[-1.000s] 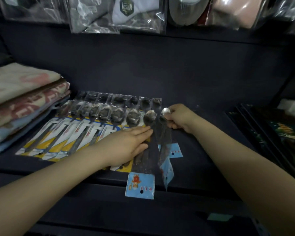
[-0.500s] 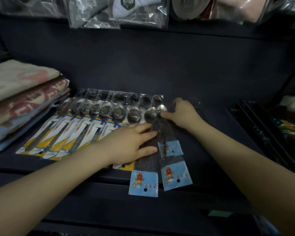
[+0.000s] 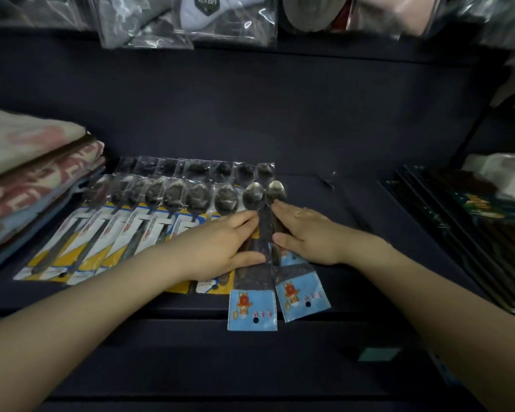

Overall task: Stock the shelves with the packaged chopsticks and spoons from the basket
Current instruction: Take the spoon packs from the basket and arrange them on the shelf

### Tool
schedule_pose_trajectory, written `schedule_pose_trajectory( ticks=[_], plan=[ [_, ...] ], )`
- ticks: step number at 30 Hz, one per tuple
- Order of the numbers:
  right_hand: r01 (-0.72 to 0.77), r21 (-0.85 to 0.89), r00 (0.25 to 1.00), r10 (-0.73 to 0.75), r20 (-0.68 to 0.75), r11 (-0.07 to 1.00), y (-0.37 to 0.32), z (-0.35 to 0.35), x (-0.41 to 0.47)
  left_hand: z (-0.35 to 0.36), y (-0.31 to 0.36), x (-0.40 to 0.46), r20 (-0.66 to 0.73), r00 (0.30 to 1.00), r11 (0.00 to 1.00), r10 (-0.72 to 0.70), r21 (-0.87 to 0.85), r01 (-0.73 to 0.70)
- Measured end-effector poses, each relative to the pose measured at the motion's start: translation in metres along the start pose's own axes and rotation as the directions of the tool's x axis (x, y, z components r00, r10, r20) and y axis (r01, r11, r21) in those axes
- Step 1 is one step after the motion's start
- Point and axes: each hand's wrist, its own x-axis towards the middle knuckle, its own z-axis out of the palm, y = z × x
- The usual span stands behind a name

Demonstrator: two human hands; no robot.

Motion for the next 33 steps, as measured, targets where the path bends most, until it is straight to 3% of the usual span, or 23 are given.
schedule_pose_trajectory(
  ticks=[6, 9, 11, 12, 14, 16, 20, 24, 29, 33],
  plan=[
    [0.040, -0.027, 0.999, -0.040, 0.012, 0.999, -0.005, -0.001, 0.000, 0.000, 0.000, 0.001, -0.009, 1.000, 1.000, -0.010, 0.019, 0.010],
    [0.042, 0.134, 0.985, -0.019, -0.172, 0.990, 0.005, -0.008, -0.005, -0.006, 0.002, 0.005, -0.087, 0.996, 1.000, 0.012, 0.028, -0.009],
    [-0.075, 0.235, 0.909, 0.163, -0.382, 0.969, 0.022, -0.015, -0.007, -0.014, 0.003, 0.009, -0.095, 0.995, 0.999, 0.043, 0.024, -0.041],
    [-0.203, 0.233, 0.863, 0.286, -0.417, 0.951, 0.034, -0.017, -0.007, -0.017, 0.005, 0.012, -0.064, 0.996, 0.998, 0.057, 0.015, -0.056],
    [-0.468, 0.159, 0.796, 0.493, -0.351, 0.869, 0.054, -0.018, -0.005, -0.022, 0.010, 0.019, 0.029, 0.997, 0.997, 0.073, 0.009, -0.074],
    [-0.565, 0.126, 0.773, 0.576, -0.266, 0.816, 0.061, -0.015, -0.003, -0.023, 0.012, 0.026, 0.107, 0.992, 0.997, 0.067, 0.027, -0.071],
    [-0.504, 0.314, 0.761, 0.586, -0.279, 0.804, 0.056, -0.015, 0.007, -0.021, 0.012, 0.030, 0.147, 0.988, 0.999, 0.042, 0.018, -0.045],
    [-0.413, 0.552, 0.792, 0.585, -0.175, 0.724, 0.045, -0.024, 0.017, -0.019, 0.013, 0.027, 0.107, 0.992, 0.997, 0.069, 0.011, -0.071],
    [-0.233, 0.877, 0.796, 0.600, -0.077, 0.421, 0.033, -0.033, 0.024, -0.016, 0.014, 0.024, 0.059, 0.996, 0.997, 0.070, -0.032, -0.068],
    [-0.225, 0.910, 0.765, 0.642, -0.056, 0.347, 0.030, -0.033, 0.042, -0.016, 0.014, 0.023, 0.052, 0.997, 0.997, 0.057, -0.048, -0.054]
  ],
)
